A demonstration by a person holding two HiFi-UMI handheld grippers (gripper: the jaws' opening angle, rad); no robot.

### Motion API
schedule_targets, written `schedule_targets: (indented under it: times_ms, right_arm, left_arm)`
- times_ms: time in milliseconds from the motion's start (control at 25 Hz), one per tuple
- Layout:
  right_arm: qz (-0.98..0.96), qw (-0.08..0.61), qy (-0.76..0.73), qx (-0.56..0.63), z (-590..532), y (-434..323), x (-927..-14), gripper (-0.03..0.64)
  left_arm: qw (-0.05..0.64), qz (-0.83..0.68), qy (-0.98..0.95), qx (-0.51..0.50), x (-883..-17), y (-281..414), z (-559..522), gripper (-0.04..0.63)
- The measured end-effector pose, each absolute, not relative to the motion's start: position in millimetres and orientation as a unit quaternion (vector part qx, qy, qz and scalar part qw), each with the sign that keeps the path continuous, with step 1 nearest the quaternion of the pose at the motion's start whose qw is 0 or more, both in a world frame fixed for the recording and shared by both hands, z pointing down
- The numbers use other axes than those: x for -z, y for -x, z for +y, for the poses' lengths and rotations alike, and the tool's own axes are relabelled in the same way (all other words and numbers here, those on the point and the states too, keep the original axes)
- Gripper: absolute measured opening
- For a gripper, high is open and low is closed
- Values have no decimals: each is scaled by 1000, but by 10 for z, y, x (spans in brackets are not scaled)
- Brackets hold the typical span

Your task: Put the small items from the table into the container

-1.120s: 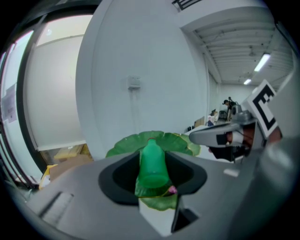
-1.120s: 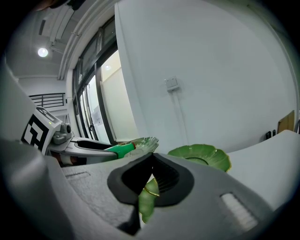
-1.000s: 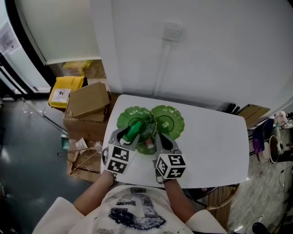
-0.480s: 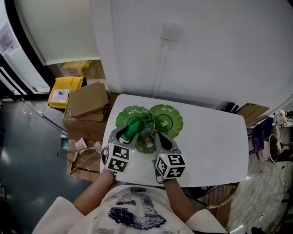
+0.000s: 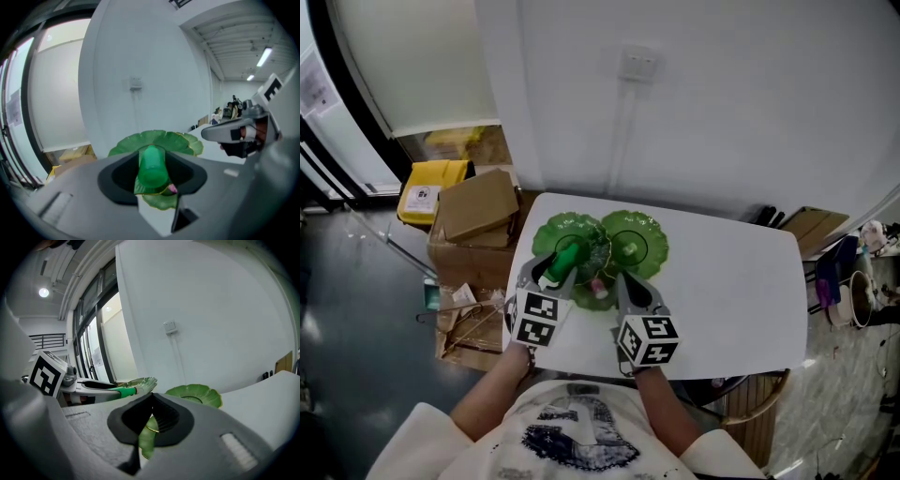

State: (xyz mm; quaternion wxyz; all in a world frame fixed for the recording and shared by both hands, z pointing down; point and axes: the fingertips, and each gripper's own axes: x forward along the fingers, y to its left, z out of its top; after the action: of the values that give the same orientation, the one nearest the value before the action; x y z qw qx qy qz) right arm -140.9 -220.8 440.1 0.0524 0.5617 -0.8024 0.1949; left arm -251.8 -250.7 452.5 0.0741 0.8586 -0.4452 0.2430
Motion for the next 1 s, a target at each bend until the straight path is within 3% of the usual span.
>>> schedule_targets:
  times_ms: [1000]
  right_arm:
    - [-819,45,-542,-183,-1455,589,-4159,0]
  left_arm:
    - [76,-515,-826,-218,-4218,2162,-1847,169]
